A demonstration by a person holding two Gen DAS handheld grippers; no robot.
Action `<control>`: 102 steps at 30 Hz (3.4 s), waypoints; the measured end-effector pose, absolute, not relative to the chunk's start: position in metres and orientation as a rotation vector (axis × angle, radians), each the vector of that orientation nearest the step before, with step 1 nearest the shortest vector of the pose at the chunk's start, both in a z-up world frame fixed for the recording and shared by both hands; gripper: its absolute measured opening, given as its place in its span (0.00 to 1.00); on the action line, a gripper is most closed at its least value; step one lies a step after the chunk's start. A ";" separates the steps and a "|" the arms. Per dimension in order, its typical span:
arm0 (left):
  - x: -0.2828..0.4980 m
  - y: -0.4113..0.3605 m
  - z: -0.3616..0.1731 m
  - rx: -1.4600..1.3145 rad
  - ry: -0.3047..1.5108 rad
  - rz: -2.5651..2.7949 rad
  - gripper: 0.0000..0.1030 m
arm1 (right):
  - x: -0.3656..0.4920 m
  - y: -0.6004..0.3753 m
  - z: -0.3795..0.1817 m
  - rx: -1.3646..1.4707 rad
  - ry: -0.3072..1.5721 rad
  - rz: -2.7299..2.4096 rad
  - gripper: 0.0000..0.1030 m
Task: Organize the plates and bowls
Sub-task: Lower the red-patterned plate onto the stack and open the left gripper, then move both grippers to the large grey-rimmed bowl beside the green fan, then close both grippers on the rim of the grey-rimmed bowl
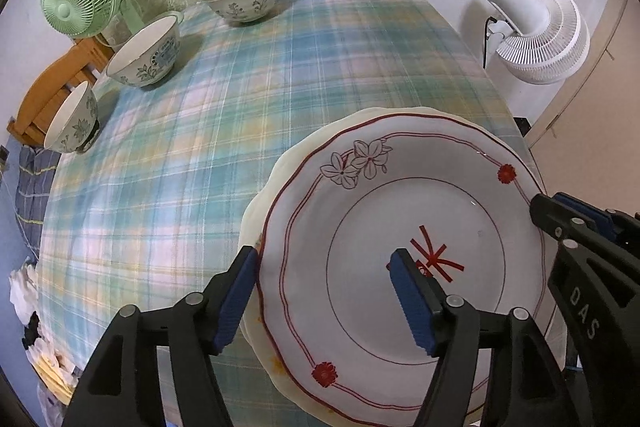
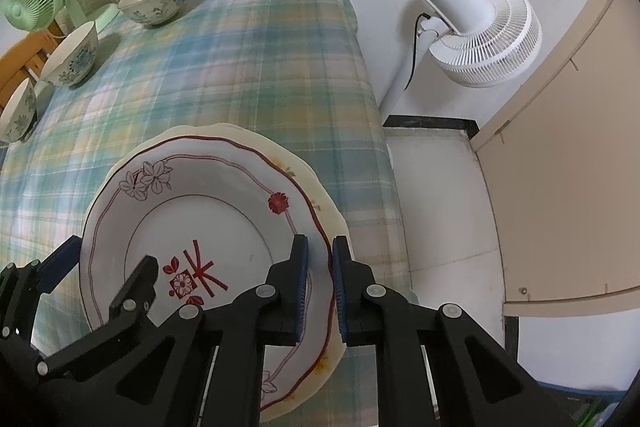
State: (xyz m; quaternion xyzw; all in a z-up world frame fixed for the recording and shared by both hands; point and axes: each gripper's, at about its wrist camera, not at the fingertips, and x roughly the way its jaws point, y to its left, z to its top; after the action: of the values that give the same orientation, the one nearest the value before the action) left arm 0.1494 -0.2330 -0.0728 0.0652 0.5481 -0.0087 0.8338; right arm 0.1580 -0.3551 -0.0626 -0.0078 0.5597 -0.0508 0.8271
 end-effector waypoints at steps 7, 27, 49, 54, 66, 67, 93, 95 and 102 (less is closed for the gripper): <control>0.145 -0.232 -0.066 0.093 1.151 -0.049 0.81 | 0.151 -0.353 -0.057 0.001 1.150 -0.084 0.18; 0.131 -0.200 -0.012 0.013 1.051 -0.054 0.89 | 0.140 -0.335 -0.007 0.040 1.058 0.003 0.75; 0.158 -0.020 0.004 0.071 1.000 -0.169 0.86 | 0.146 -0.167 0.017 0.107 0.981 -0.098 0.75; 0.170 0.022 0.006 0.084 0.993 -0.155 0.86 | 0.155 -0.119 0.015 0.118 0.975 -0.157 0.75; 0.217 0.112 0.001 0.064 0.960 -0.020 0.81 | 0.206 -0.029 0.011 0.075 0.962 -0.104 0.75; 0.224 0.119 0.001 0.070 0.955 -0.004 0.81 | 0.211 -0.022 0.011 0.076 0.957 -0.097 0.75; 0.341 0.206 -0.065 -0.003 1.015 0.081 0.55 | 0.343 0.080 -0.046 0.107 0.992 -0.027 0.59; 0.343 0.208 -0.070 -0.006 1.027 0.077 0.49 | 0.346 0.082 -0.051 0.099 0.998 -0.024 0.53; 0.347 0.207 -0.079 -0.005 1.059 0.048 0.24 | 0.357 0.090 -0.065 0.089 1.039 0.027 0.17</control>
State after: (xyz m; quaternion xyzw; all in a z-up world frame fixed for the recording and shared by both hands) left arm 0.3468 0.2072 -0.0792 -0.0026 0.5051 0.0230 0.8628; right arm 0.3566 0.0900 -0.0646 0.0427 0.4961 0.0128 0.8671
